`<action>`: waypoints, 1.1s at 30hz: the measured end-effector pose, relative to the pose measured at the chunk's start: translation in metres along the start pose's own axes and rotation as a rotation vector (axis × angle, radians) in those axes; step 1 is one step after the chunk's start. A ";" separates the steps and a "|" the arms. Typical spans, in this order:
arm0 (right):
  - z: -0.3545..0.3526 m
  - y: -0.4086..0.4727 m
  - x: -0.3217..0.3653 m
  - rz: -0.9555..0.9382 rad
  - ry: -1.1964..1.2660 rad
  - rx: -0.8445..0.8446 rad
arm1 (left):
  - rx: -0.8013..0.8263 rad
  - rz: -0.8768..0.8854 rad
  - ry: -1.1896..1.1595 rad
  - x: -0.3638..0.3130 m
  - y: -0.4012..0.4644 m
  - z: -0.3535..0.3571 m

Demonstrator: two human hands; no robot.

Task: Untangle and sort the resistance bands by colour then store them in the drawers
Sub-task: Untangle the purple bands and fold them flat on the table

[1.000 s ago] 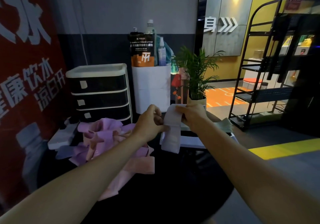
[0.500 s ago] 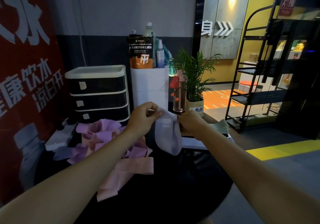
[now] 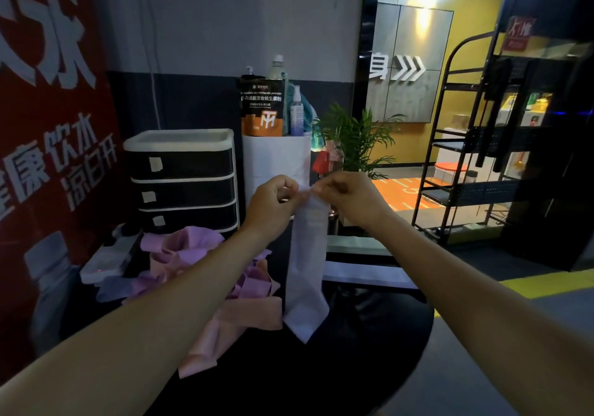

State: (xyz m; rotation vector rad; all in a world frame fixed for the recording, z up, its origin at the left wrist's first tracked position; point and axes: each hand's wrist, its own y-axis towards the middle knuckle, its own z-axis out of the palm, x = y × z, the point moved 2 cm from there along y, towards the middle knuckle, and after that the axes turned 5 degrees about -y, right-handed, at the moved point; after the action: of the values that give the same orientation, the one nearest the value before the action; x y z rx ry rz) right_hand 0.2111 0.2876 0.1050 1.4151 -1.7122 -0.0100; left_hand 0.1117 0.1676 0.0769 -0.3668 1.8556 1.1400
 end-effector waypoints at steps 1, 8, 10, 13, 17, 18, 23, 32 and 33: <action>0.001 0.002 0.002 -0.030 -0.017 0.010 | 0.001 0.005 -0.007 -0.002 0.000 0.000; 0.001 0.010 0.006 -0.037 -0.054 -0.090 | 0.133 -0.100 -0.021 0.002 -0.002 0.002; -0.003 0.012 0.003 0.020 -0.016 -0.175 | 0.215 -0.149 0.015 0.006 -0.007 0.009; -0.018 0.016 -0.012 0.170 0.081 -0.313 | 0.344 -0.217 0.033 0.015 -0.018 0.023; -0.036 0.009 -0.048 0.347 0.130 -0.451 | 0.485 -0.276 0.021 0.041 -0.033 0.041; -0.039 0.005 -0.057 0.380 0.125 -0.471 | 0.515 -0.288 0.035 0.046 -0.034 0.044; -0.054 -0.009 -0.089 0.525 0.098 -0.530 | 0.633 -0.297 0.152 0.061 -0.027 0.049; -0.055 -0.038 -0.148 0.712 0.164 -0.568 | 0.772 -0.302 0.430 0.084 -0.020 0.050; -0.058 -0.042 -0.155 0.734 0.164 -0.584 | 0.796 -0.303 0.462 0.089 -0.020 0.046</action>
State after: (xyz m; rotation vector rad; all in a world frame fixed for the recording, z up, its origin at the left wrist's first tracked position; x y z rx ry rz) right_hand 0.2729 0.4244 0.0244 0.3201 -1.7988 0.0095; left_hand 0.1005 0.2118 -0.0141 -0.4417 2.3738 0.0570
